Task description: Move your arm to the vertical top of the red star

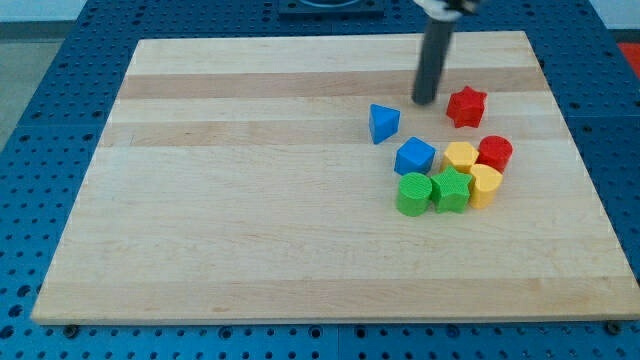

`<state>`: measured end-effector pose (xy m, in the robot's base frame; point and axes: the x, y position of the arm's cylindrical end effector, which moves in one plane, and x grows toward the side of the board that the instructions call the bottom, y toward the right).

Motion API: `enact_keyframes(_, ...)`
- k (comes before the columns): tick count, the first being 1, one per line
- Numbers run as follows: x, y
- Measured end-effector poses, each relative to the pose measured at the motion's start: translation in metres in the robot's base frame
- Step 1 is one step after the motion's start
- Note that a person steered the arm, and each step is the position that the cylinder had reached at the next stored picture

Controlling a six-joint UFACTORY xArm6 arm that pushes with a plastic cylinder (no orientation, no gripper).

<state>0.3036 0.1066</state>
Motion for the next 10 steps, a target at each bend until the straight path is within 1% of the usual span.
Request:
enact_keyframes(1, -0.05, -0.046)
enact_keyframes(2, -0.036, -0.084)
enact_keyframes(3, -0.035, -0.076)
enact_keyframes(4, -0.022, -0.046)
enact_keyframes(5, 0.055, -0.017)
enact_keyframes(6, 0.108, 0.008)
enact_keyframes(7, 0.107, 0.01)
enact_keyframes(8, 0.066, 0.008)
enact_keyframes(9, -0.045, -0.002)
enact_keyframes(10, -0.11, 0.032)
